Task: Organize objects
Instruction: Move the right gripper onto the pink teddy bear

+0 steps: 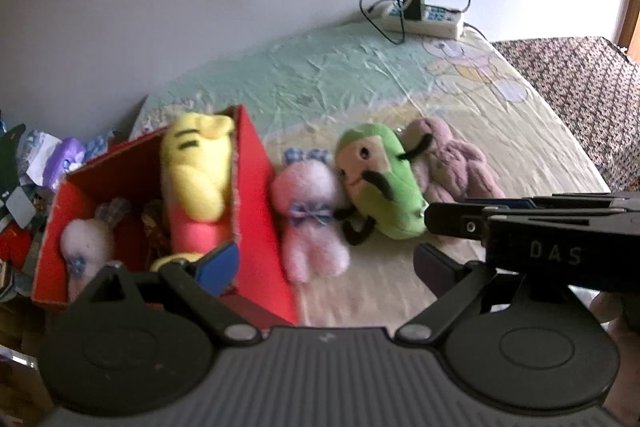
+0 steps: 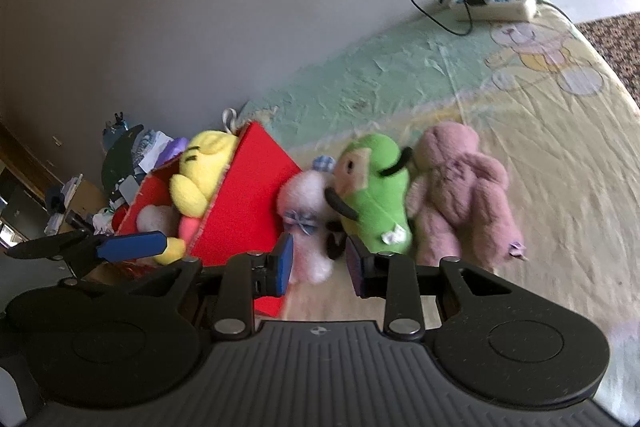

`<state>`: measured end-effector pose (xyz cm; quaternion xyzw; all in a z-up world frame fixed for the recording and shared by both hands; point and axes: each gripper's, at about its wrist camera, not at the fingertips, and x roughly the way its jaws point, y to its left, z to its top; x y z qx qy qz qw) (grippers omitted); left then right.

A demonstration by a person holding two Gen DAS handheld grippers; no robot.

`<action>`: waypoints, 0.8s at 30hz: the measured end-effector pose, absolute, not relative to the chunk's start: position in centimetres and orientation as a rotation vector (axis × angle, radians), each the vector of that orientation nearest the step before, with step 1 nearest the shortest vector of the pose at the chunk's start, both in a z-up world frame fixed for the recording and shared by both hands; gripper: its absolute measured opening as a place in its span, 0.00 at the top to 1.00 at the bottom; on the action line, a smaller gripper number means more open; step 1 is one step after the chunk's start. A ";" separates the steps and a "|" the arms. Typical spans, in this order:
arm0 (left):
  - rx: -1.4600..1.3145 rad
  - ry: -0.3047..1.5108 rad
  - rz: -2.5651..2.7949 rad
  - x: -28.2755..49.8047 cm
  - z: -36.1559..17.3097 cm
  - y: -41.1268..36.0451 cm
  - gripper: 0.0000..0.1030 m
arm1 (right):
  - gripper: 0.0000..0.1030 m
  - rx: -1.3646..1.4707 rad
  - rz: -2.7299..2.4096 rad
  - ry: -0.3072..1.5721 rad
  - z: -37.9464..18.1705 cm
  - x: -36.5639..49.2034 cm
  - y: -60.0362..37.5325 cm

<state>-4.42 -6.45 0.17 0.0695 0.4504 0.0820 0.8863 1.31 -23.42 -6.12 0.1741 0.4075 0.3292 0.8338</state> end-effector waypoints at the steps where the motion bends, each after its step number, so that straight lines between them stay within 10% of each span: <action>1: 0.143 0.947 0.169 -4.3 -0.1 -6.8 0.08 | 0.68 0.371 0.696 0.872 -6.3 1.3 -23.7; 24: 0.085 1.117 0.027 -2.0 -8.1 -8.4 0.09 | 0.68 0.422 0.495 1.021 -11.0 1.1 -27.1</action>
